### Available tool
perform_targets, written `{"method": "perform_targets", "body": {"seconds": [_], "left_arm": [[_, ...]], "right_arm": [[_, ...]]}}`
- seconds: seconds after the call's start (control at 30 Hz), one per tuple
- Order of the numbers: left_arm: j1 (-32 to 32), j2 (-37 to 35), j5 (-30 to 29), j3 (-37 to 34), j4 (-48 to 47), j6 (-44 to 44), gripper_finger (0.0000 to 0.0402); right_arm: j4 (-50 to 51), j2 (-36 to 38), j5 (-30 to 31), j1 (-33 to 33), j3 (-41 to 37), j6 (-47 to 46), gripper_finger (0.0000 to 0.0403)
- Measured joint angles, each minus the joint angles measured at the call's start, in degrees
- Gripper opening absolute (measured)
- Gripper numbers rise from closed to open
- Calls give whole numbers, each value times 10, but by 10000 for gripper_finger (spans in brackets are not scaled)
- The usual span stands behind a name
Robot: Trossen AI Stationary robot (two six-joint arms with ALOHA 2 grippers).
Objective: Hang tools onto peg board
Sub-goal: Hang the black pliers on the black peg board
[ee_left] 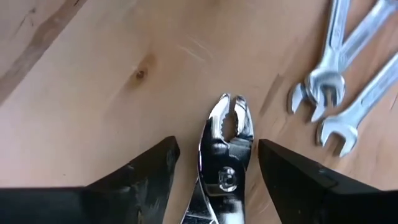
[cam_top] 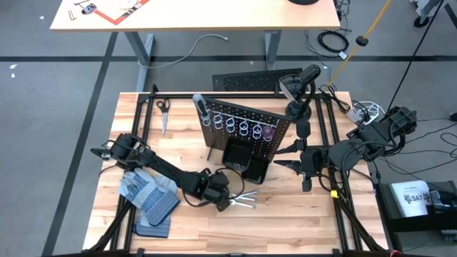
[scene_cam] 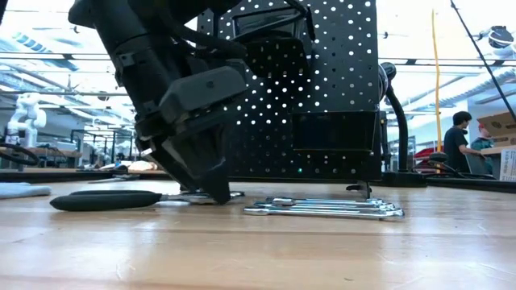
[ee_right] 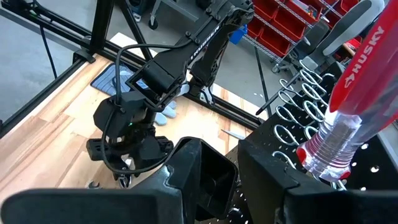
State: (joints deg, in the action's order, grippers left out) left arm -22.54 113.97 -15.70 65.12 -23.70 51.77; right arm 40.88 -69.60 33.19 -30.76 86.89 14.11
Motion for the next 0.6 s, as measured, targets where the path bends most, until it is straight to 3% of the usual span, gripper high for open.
{"method": "perform_targets", "body": {"seconds": [0.37, 0.6], "left_arm": [[0, 0, -5, -3, -7, -68, 226], [-1, 0, -26, -4, -15, -71, 112]], "right_arm": [[-5, 0, 0, 0, 0, -4, 100], [-5, 0, 0, 0, 0, -10, 100]]}}
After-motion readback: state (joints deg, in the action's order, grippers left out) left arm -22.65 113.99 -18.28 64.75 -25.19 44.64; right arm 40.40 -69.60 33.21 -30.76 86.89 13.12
